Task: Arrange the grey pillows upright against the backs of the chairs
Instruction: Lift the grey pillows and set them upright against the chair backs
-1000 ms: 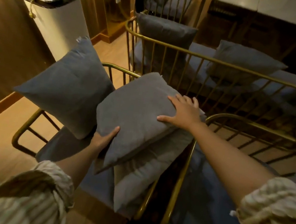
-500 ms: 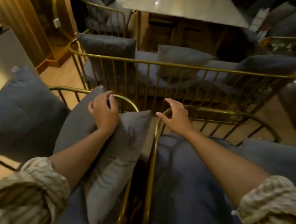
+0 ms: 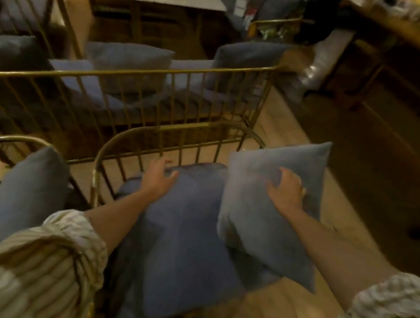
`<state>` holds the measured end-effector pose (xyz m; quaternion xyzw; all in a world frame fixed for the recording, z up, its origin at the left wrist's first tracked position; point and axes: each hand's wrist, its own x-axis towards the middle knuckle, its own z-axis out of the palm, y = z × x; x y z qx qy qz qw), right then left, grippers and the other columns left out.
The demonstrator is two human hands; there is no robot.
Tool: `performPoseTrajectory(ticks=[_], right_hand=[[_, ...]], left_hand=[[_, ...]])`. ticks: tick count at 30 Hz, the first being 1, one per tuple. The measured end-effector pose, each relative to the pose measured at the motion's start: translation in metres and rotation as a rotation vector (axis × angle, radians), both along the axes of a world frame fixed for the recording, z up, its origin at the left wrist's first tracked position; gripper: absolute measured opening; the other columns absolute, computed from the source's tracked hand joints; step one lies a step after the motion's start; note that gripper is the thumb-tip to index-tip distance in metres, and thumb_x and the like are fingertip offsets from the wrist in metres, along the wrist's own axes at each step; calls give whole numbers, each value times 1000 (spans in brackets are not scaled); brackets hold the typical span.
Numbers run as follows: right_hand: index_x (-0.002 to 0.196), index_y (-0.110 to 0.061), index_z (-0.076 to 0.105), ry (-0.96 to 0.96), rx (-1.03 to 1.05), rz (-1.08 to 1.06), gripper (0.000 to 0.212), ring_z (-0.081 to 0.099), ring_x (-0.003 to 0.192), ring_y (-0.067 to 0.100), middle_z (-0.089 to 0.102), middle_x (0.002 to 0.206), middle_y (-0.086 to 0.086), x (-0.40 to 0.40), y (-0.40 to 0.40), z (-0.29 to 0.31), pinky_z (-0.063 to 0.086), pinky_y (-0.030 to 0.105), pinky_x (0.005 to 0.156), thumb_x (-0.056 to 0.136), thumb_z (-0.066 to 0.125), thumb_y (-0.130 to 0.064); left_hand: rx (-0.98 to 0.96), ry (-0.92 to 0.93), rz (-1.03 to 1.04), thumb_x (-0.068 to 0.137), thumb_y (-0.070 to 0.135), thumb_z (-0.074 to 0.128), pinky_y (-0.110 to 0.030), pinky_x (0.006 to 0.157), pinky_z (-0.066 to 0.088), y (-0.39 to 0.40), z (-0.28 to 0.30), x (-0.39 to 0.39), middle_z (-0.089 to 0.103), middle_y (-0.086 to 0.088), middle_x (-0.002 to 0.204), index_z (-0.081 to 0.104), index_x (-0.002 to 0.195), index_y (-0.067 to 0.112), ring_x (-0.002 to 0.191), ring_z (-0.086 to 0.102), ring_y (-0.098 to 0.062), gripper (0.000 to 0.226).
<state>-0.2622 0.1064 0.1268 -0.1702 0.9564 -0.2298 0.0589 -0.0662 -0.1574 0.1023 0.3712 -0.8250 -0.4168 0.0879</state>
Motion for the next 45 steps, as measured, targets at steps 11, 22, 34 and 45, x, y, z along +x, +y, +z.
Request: performPoseTrajectory(ticks=[11,22,34,45], right_hand=[[156,-18,14,-252,-26,-274,99,10,150,40,17,161,21,-53,122,-67,11,63,117,83,61,-65],[156,-32,7,-26,-145,-310,92,46,125,36,44,142,13,-61,119,-135,43,55,99,86,49,-73],[151,-26,27,111,-272,-300,83,51,122,20,52,137,1,-83,125,-164,47,39,100,86,51,-71],[130,-18,48,-80,-568,-277,45,55,99,-4,56,117,-8,-83,128,-128,44,14,86,94,63,-40]], left_hand=[[294,-268,-120,100,34,52,-47,108,39,124,-86,-126,49,-20,143,45,139,0,130,47,-38,52],[503,-301,89,102,28,46,-47,104,41,112,-180,-204,56,-24,133,58,128,-2,120,54,-39,42],[1032,152,197,89,69,46,-51,99,47,99,-288,-252,65,-3,131,66,126,27,127,54,-34,59],[958,150,250,90,70,42,-47,105,44,72,-176,-184,69,3,124,71,115,37,119,60,-26,51]])
